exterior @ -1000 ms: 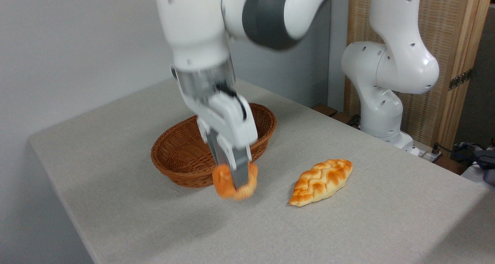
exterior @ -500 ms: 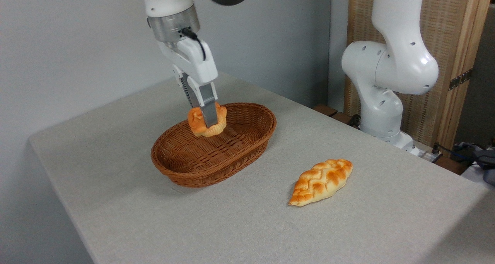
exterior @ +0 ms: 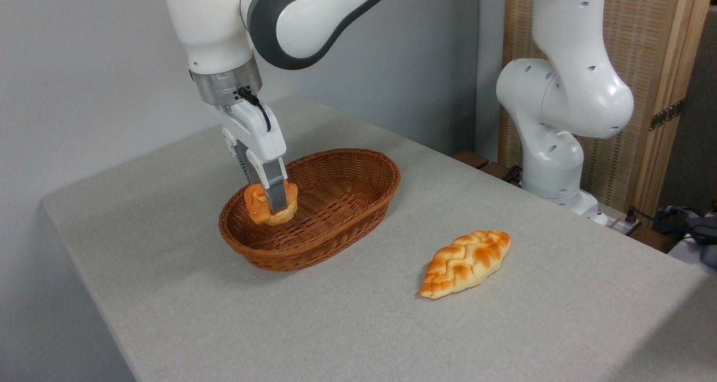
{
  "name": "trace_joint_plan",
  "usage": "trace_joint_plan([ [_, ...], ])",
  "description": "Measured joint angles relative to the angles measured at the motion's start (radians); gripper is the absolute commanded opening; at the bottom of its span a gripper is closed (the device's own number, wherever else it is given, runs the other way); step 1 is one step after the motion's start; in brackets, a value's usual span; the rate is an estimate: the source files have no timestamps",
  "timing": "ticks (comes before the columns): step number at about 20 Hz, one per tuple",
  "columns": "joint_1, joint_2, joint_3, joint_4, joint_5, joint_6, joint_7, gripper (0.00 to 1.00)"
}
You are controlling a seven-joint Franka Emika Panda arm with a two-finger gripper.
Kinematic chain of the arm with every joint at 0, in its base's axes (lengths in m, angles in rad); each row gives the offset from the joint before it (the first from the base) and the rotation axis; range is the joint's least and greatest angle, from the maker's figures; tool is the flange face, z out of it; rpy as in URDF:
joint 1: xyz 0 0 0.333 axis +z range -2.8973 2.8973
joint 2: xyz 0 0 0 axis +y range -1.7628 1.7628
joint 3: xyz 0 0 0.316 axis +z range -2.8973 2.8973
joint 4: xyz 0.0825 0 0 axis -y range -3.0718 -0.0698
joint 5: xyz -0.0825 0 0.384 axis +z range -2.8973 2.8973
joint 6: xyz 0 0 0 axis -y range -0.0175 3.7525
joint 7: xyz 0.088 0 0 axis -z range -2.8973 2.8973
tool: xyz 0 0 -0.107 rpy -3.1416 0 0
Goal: Put bread into the basket
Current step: 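Lower the bun into the basket and open the gripper, then raise the open gripper up away from the bun in the basket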
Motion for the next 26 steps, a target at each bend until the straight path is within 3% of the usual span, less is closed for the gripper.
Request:
trace_joint_plan([
  [7,0.0,-0.001,0.003,0.006,0.03,0.0,0.0,1.0],
  [17,0.004,-0.012,0.017,0.019,0.033,-0.005,0.0,1.0],
  [23,0.011,-0.033,0.161,0.198,0.033,-0.156,-0.001,1.0],
  [26,0.014,-0.018,0.226,0.267,0.027,-0.175,0.0,1.0],
])
